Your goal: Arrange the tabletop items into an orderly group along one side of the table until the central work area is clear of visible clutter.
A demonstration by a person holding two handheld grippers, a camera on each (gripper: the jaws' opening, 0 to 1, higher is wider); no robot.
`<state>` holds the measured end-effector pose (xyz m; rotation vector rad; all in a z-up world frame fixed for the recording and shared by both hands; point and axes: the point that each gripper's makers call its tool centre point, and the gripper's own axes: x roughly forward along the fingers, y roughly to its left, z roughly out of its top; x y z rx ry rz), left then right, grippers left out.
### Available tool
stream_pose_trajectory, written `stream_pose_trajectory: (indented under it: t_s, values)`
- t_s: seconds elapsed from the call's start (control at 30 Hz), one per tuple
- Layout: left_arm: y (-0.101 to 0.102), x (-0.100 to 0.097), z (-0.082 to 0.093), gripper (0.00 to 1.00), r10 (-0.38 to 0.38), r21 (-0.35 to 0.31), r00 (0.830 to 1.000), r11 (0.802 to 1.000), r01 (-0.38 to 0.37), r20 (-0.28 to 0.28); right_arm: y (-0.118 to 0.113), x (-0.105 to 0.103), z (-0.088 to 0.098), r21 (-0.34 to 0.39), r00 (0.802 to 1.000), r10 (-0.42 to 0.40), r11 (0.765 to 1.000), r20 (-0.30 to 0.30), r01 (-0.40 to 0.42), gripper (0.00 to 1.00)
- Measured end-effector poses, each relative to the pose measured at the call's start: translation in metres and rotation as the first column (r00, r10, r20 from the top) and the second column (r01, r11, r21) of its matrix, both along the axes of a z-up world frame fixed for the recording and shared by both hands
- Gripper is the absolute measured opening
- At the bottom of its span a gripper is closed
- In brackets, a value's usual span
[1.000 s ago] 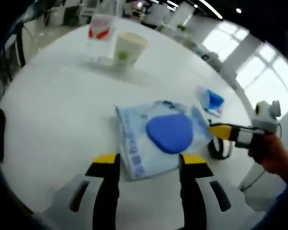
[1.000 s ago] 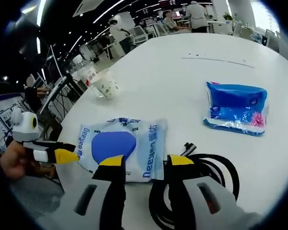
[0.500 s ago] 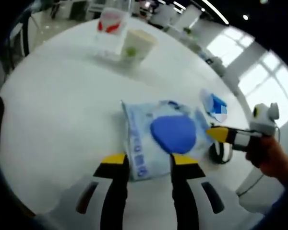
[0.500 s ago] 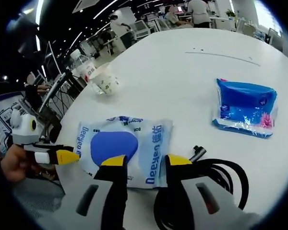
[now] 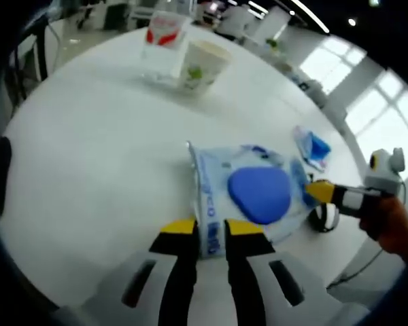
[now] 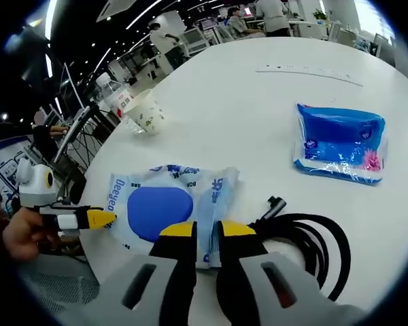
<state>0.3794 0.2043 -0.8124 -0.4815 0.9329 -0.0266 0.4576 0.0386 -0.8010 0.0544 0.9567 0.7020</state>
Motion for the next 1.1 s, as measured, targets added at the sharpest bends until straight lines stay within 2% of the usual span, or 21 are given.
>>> stream_pose_trajectory:
  t_s: [0.07,0.33,0.7,0.83,0.97,1.1]
  values:
    - [0.001,0.000,0.000,0.09,0.000,-0.002,1.000,1.000,0.000,0.001,-0.001,-0.001,0.000,0.001,1.000,-0.002,1.000,-0.003,0.002,0.04]
    - [0.004,0.001,0.005,0.04,0.006,0.001,1.000,1.000,-0.006,0.014,-0.007,-0.009,0.005,0.018,1.000,0.002,1.000,-0.004,-0.001,0.02]
    - [0.011,0.018,0.011,0.03,-0.022,0.033,0.999,0.999,0.021,0.037,-0.008,-0.045,0.021,0.040,0.999,0.039,0.998,0.024,-0.040,0.02]
    - [0.011,0.027,0.013,0.03,-0.057,0.067,0.997,0.996,0.054,0.044,0.003,-0.070,0.022,0.016,0.991,0.132,0.991,0.027,-0.132,0.02]
    - [0.010,0.042,0.016,0.04,-0.086,0.088,0.995,0.993,0.081,0.055,0.015,-0.090,0.020,0.022,0.984,0.175,0.984,0.014,-0.175,0.02]
    - [0.003,0.059,0.020,0.04,-0.123,0.098,0.990,0.989,0.116,0.073,0.034,-0.117,0.015,0.008,0.955,0.296,0.955,-0.001,-0.296,0.01]
